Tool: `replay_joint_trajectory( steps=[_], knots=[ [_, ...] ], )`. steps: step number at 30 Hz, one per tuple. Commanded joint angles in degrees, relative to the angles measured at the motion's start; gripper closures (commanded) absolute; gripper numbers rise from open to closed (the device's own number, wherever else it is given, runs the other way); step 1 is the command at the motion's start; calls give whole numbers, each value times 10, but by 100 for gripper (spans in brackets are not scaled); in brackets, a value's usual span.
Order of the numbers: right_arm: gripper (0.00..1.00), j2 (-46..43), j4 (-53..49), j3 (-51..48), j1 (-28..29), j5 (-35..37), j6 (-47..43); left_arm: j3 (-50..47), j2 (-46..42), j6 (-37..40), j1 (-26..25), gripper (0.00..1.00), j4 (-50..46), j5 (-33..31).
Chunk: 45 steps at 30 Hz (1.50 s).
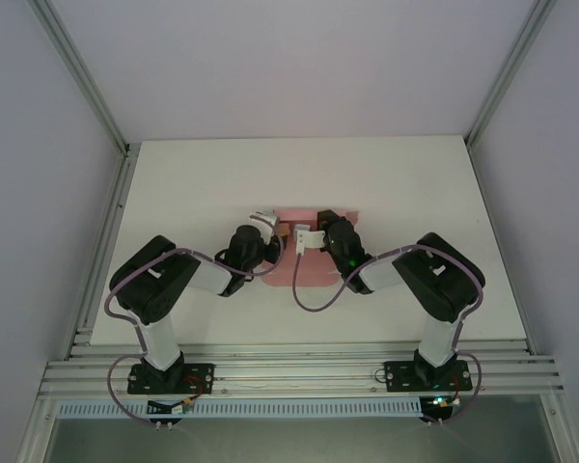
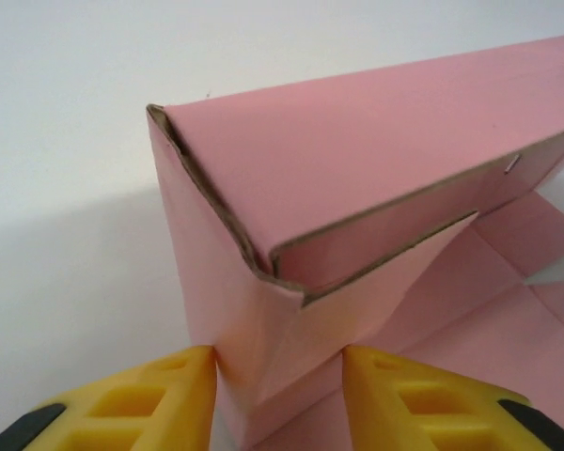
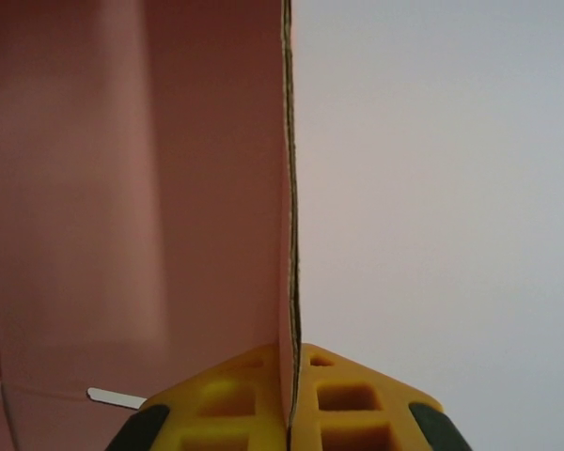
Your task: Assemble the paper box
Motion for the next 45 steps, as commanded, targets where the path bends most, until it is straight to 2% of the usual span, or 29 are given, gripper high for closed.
replay_joint_trajectory(
  steps=[1,6,10,12,14,16,18,21,24,28,34,40,43,45],
  knots=[
    [100,11,-123,-9,12,-43,22,28,11,-21,-5,59,30,21],
    [100,5,-145,-4,11,-44,37,41,15,-44,-5,78,22,-7],
    [100,5,-159,-4,12,-44,44,57,16,-72,-13,76,-18,-72],
    [100,3,-163,-5,12,-42,50,70,12,-98,-26,75,-56,-141],
    [100,0,-169,-6,11,-40,55,85,18,-107,-53,75,-86,-258],
    [100,-4,-181,-4,12,-38,63,121,36,-93,-86,84,-132,-385],
    [100,-7,-199,-3,11,-36,74,156,61,-88,-109,94,-169,-463],
    [100,-11,-203,-6,11,-35,81,160,76,-114,-111,100,-177,-468],
    [100,-10,-207,-8,11,-33,82,158,74,-144,-111,100,-195,-496],
    [100,-9,-211,-5,11,-31,86,182,71,-177,-111,100,-283,-565],
    [100,-15,-223,0,11,-28,94,207,79,-241,-110,100,-383,-610],
    [100,-19,-228,7,10,-32,112,171,64,-200,-110,100,-302,-549],
    [100,-28,-249,19,9,-30,130,169,57,-193,-110,83,-303,-527],
    [100,-34,-263,25,9,-33,138,156,50,-183,-110,77,-288,-511]
  ],
)
